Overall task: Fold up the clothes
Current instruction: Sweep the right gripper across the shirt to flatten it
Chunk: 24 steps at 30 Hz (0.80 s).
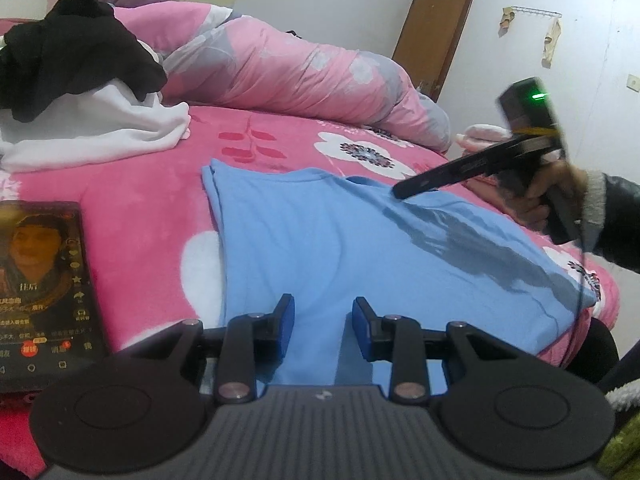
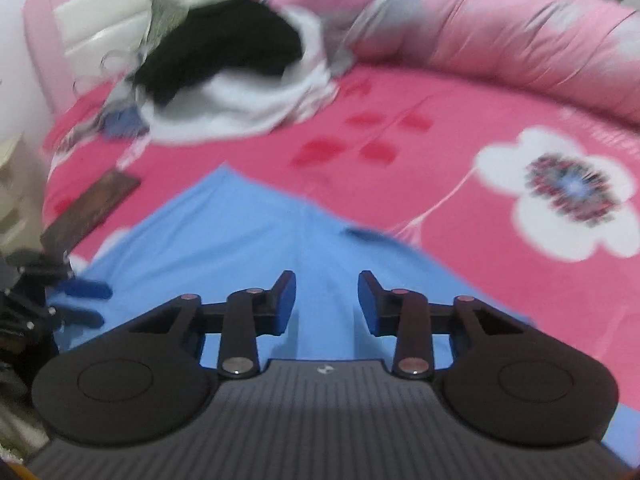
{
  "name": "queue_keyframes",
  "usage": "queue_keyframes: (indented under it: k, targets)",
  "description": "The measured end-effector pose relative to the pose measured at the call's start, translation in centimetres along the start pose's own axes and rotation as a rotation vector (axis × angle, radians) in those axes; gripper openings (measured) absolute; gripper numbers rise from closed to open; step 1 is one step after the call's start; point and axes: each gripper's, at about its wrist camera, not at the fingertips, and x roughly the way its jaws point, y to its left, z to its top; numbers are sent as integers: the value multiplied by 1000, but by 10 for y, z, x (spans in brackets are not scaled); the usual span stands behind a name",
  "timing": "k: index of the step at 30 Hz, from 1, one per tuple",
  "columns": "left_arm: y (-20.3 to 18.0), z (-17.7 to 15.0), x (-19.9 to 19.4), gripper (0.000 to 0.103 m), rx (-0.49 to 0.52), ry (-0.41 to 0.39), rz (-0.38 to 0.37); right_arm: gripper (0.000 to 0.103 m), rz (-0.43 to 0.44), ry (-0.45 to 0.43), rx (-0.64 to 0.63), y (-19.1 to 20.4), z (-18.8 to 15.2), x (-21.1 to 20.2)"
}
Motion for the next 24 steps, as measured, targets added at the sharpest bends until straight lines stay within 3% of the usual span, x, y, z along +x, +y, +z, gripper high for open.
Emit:
queue_keyframes:
  k: [4,7,11,15,19,24]
  targets:
    - [1,0,0,33,-5,3,-1,24,-156,1,49,-29,8,35]
    - [2,0,-2,33,-5,4,-4,25,-321,-74,67,-38,17,30]
    - [5,1,-1,33,-14,4,-17,25,-245,-147,32,-33,16,0]
    - [6,2,-1,33,-10,8,-19,24,-165,-78,-230,2,7,2]
    - [3,1,-2,33,4,10,-10,18,-209,36,-394,14,-1,40]
    - [3,1,-1,33,4,9,-13,14,-343,-23,-350,3,14,40]
